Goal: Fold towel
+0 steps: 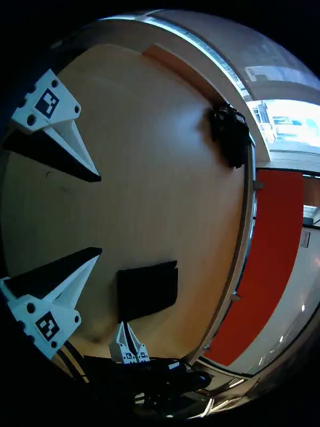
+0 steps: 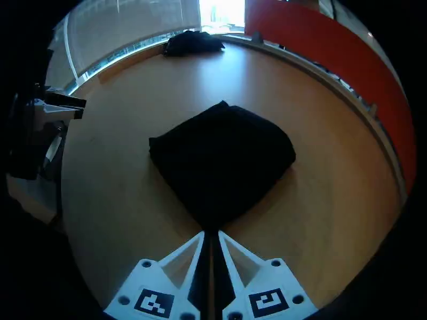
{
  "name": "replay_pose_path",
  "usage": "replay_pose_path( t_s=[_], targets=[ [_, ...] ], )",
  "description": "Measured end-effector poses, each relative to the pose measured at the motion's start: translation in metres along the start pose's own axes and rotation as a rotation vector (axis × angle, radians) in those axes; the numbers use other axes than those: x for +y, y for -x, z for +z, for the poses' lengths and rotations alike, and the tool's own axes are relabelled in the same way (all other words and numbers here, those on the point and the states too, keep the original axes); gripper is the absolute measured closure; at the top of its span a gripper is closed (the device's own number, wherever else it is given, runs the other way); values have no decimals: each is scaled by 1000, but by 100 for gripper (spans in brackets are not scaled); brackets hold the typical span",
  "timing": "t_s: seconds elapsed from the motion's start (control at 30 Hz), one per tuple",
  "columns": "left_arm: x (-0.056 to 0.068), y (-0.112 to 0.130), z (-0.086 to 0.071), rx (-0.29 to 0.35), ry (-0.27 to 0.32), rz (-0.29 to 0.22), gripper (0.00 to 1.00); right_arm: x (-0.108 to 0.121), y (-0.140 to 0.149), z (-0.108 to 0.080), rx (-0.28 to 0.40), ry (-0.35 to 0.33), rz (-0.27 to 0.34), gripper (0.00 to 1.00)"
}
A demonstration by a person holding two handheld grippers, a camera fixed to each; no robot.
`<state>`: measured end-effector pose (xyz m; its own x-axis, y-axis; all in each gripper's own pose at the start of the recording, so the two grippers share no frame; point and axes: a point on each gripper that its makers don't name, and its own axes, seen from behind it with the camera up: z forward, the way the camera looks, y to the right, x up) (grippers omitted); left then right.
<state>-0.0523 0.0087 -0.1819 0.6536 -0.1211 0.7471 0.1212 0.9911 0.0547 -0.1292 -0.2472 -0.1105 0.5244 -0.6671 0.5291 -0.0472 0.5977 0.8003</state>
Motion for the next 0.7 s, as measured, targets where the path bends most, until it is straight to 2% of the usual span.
replay_pose_path(
  t_s=[0.27,0.7],
  targets=[
    [0,-2,0,1,-2,1,10,0,-16,-9,44,14,-26,98],
    [6,-18,1,27,11,19,10,17,-82,-56,183,65,-94,98]
  ],
)
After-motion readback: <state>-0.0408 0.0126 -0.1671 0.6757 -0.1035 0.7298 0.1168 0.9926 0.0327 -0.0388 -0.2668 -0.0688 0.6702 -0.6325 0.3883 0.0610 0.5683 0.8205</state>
